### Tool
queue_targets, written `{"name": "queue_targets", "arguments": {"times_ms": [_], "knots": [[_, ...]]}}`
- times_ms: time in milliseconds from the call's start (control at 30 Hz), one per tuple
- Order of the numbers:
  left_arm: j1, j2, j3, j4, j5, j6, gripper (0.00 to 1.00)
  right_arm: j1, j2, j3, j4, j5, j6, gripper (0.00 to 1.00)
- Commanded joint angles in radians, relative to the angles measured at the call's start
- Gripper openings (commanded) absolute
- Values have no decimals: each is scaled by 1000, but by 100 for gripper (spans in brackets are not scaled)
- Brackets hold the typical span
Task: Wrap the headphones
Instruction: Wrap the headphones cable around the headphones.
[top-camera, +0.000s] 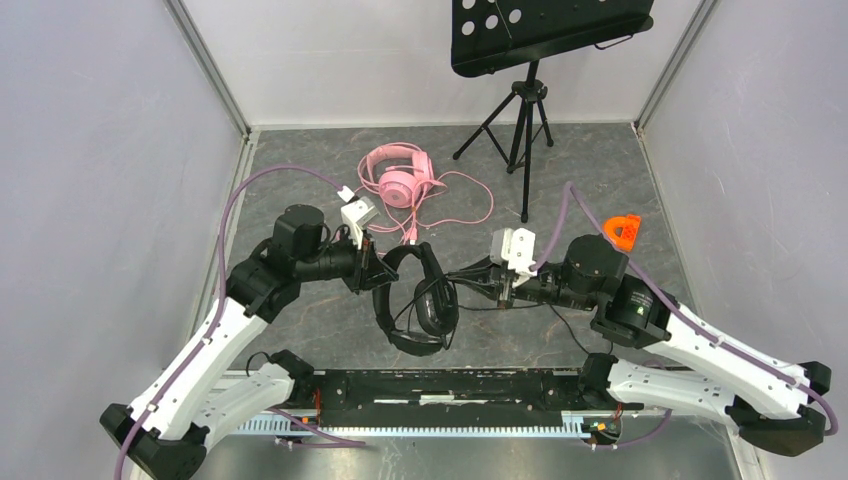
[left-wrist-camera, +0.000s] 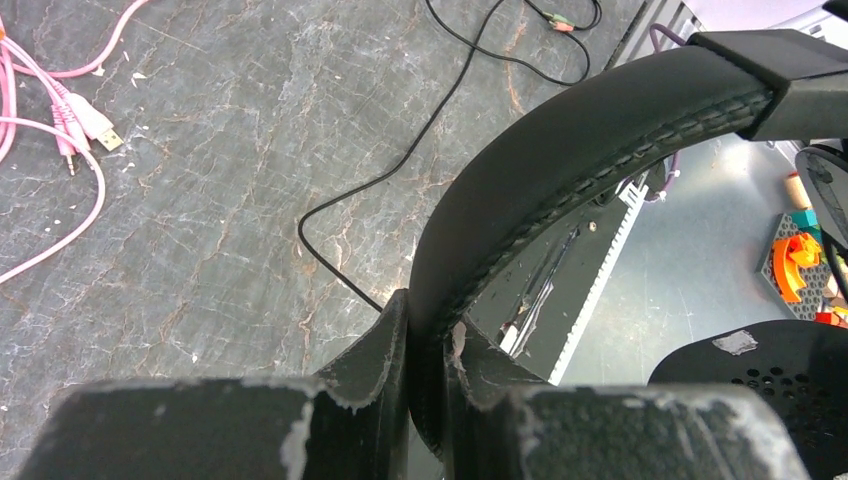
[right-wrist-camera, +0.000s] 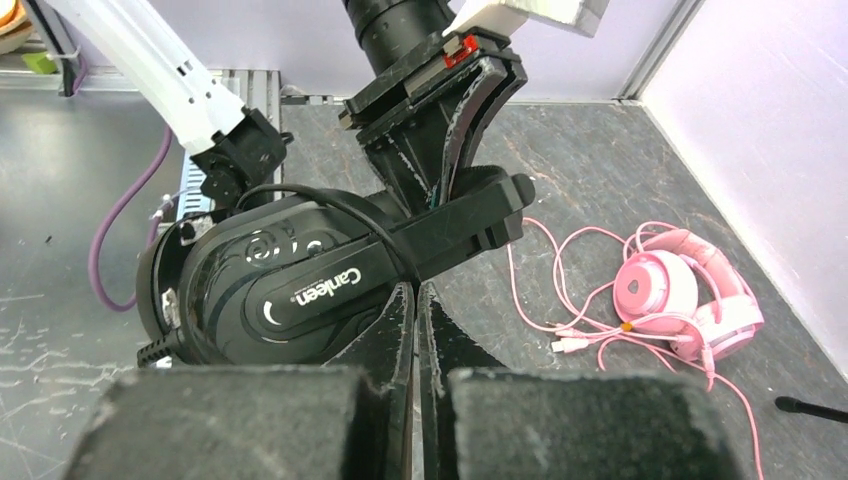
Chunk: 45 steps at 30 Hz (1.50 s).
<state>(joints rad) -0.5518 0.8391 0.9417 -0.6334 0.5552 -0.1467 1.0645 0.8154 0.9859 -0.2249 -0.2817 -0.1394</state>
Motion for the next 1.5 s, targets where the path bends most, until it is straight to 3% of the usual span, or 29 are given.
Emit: {"name": "queue_targets", "arguments": {"times_ms": [0,233,400,600,800,1000,1067,1233,1367,1467], "knots": [[-5,28,36,31,60,50,2,-1,16,28,89,83,19,0],[-11,18,10,52,92,71,2,-1,84,53,68,166,23,0],[-11,15,1,121,88,-42,2,-1,98,38,74,225,36,4],[-12,1,-25,246,-20,-279,2,-1,47,2,100,269,86,29],[-11,-17,-14,337,-106,-422,2,-1,-56,-88,153,328,104,55],[-11,-22,38,349,-216,-535,2,-1,-231,-243,340,287,82,64],[-11,-23,56,339,-264,-551,2,-1,-250,-295,390,205,40,67],[-12,-14,90,347,-301,-590,2,-1,-173,-389,502,51,-58,71],[-11,-26,80,384,-302,-653,2,0,-124,-515,776,-20,-101,79],[-11,-37,77,402,-309,-684,2,0,-71,-592,956,-28,-159,79]]}}
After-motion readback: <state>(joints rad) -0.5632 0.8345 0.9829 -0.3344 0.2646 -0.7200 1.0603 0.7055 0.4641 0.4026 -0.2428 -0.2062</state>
